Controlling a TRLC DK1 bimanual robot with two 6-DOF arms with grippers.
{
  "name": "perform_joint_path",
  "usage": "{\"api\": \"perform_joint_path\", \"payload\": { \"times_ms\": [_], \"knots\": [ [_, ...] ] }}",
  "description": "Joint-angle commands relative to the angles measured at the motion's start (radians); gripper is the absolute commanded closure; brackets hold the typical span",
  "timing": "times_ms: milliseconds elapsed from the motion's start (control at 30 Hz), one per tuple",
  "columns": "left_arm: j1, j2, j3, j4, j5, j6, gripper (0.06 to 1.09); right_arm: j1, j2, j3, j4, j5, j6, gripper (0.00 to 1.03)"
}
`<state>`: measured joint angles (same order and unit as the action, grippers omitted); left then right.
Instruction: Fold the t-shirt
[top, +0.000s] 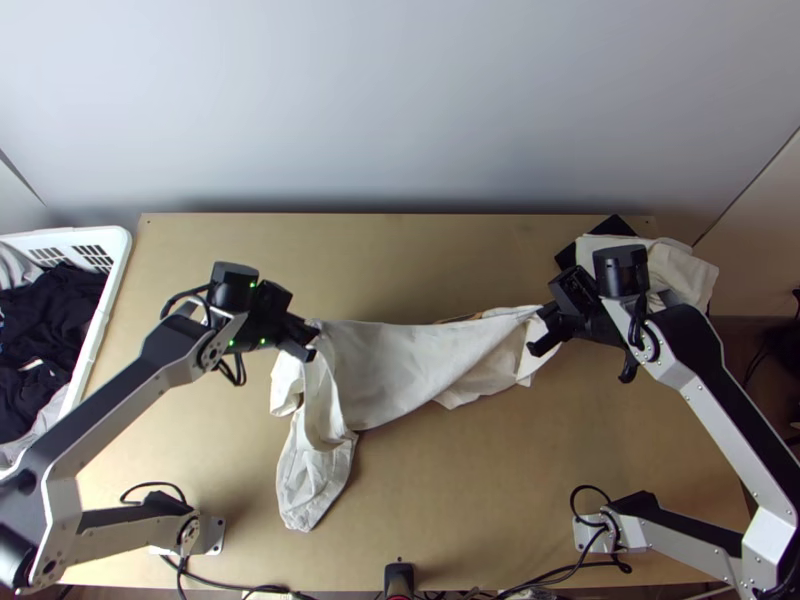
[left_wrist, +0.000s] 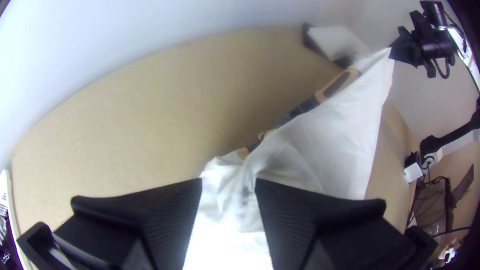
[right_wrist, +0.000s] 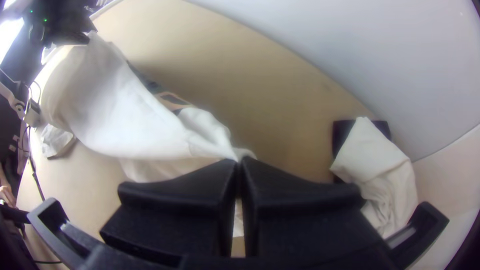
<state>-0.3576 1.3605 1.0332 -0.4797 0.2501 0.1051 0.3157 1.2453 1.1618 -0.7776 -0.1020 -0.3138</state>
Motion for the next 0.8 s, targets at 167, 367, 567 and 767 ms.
{"api": "perform_joint_path", "payload": {
  "times_ms": [167, 367, 567, 767],
  "knots": [
    [0.074, 0.084, 0.11, -0.114, 0.011, -0.007, 0.25, -0.017, 0.002, 0.001, 0.008, 0.001, 0.001, 1.0],
    [0.101, 0.14, 0.214, -0.296, 0.137, -0.007, 0.25, -0.017, 0.003, -0.005, 0.009, 0.001, -0.008, 1.0],
    [0.08, 0.18, 0.248, -0.329, 0.17, -0.012, 0.48, -0.017, 0.003, -0.013, 0.011, 0.001, -0.018, 1.0],
    [0.055, 0.189, 0.254, -0.324, 0.202, -0.033, 0.82, -0.02, 0.005, -0.014, 0.011, 0.001, -0.027, 1.0]
  ]
}}
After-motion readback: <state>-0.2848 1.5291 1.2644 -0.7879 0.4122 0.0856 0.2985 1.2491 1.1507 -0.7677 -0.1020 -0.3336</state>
